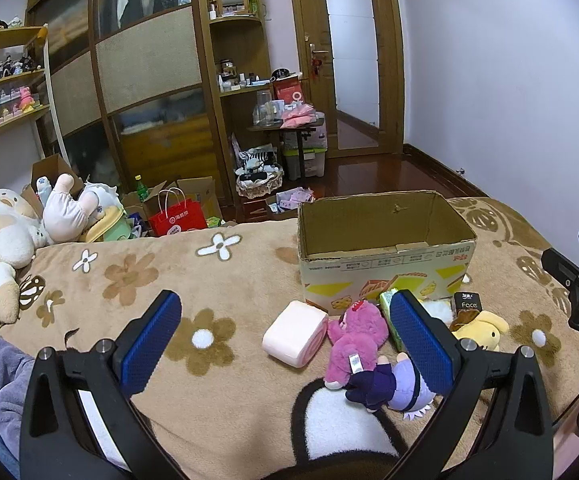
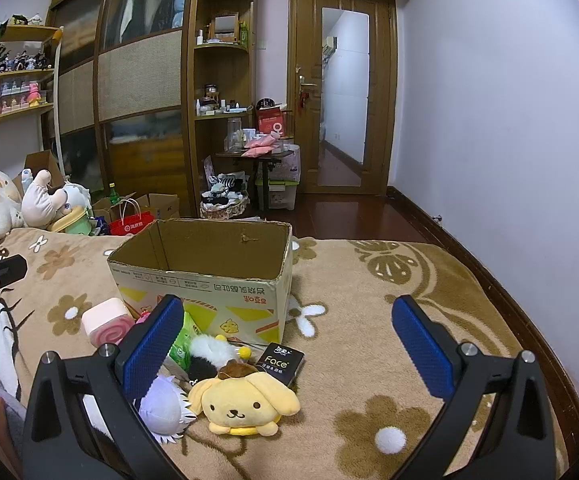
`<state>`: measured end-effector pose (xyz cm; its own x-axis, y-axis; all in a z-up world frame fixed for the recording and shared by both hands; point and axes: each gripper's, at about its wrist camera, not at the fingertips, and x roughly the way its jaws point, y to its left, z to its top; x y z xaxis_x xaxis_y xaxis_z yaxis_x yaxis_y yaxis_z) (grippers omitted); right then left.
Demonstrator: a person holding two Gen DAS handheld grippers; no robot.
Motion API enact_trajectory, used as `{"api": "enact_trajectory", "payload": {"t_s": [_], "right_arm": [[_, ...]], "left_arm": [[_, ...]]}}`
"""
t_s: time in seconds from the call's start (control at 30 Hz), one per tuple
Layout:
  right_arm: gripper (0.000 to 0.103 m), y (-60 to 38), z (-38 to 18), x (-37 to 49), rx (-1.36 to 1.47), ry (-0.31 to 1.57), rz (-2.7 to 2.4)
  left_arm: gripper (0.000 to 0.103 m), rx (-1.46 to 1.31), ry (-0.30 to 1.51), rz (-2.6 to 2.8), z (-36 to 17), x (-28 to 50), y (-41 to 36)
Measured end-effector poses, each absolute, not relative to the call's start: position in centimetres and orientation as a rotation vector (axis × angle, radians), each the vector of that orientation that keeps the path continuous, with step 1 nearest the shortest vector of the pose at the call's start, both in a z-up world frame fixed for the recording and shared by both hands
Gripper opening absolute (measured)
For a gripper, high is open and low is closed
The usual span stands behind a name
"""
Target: Organize soft objects
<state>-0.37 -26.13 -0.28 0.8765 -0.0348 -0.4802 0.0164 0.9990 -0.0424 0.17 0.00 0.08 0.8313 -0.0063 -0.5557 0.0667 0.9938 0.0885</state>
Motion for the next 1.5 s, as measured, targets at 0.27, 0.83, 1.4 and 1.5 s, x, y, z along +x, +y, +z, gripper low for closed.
{"api": "enact_trajectory", "payload": {"t_s": [0.27,0.83,1.4,1.5], "right_arm": [[0.103,-26.3,0.0,-0.3,-0.037,0.502,-0.026],[0.103,-26.3,0.0,-0.3,-0.036,0.503,-0.027],[0.103,-26.2,0.5,-0.2,-0.036,0.509,-0.028],[0.103,-25.9,0.5,0.1,-0.033,0.509,-0.014]], "left_arm": [[0.103,0.106,0.588,-0.04,0.1,0.1,0.0],[0.103,0.105,0.589,-0.039,0.0,0.1,0.0],[0.103,0.095,0.648,-0.03,-0.2,0.6,1.2],[0.103,0.091,0.663,-0.043,-0.2,1.8,0.3]]}}
